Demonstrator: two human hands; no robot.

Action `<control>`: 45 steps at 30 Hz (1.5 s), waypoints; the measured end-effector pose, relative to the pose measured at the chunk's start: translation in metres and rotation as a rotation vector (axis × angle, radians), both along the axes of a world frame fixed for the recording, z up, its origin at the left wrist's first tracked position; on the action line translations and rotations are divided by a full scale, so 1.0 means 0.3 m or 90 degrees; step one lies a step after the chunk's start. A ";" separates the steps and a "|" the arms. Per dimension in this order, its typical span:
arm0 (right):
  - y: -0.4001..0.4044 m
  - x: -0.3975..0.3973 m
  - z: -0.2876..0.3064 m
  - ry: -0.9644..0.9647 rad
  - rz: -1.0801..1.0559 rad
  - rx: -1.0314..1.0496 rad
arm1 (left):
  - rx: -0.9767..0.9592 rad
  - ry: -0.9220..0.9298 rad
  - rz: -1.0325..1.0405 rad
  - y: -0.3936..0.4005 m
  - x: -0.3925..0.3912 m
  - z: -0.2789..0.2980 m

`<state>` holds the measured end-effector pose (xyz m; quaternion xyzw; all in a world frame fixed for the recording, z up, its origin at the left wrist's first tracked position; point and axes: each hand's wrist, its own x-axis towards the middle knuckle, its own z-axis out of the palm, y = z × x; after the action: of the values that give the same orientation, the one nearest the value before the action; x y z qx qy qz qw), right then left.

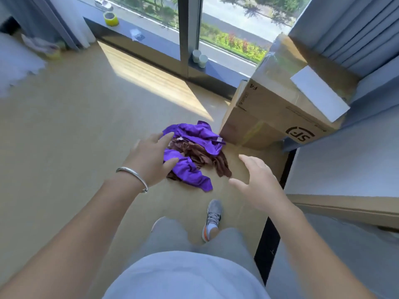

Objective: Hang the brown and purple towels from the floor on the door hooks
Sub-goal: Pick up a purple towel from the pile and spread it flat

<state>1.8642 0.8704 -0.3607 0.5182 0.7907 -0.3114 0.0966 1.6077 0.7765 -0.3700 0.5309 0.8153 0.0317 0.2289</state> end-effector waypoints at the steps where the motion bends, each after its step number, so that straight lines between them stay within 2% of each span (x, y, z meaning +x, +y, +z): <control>1: 0.049 0.025 -0.048 -0.012 0.009 -0.025 | -0.021 -0.004 0.006 0.024 0.035 -0.053; 7: 0.296 0.084 -0.400 -0.084 0.076 -0.085 | -0.110 0.007 -0.054 0.171 0.193 -0.440; 13: 0.424 0.031 -0.837 -0.107 0.122 -0.125 | -0.187 0.039 -0.117 0.330 0.175 -0.882; 22: 0.569 -0.059 -1.567 -0.144 0.199 -0.064 | -0.123 0.095 -0.230 0.598 0.084 -1.614; 25: 0.627 -0.086 -1.787 -0.147 0.210 -0.043 | -0.091 0.126 -0.273 0.681 0.069 -1.828; 29: 0.708 -0.112 -2.041 -0.152 0.213 -0.006 | -0.107 0.178 -0.345 0.774 0.065 -2.079; 38: 0.810 -0.139 -2.420 -0.147 0.235 0.030 | -0.058 0.204 -0.404 0.912 0.046 -2.436; 45: 0.875 -0.211 -2.551 -0.139 0.284 0.088 | -0.010 0.233 -0.422 0.994 0.032 -2.511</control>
<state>1.8009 1.1329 -1.1259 0.3668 0.8897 -0.1702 0.2120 1.6173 1.0747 -1.1232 0.7610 0.6270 -0.1454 0.0813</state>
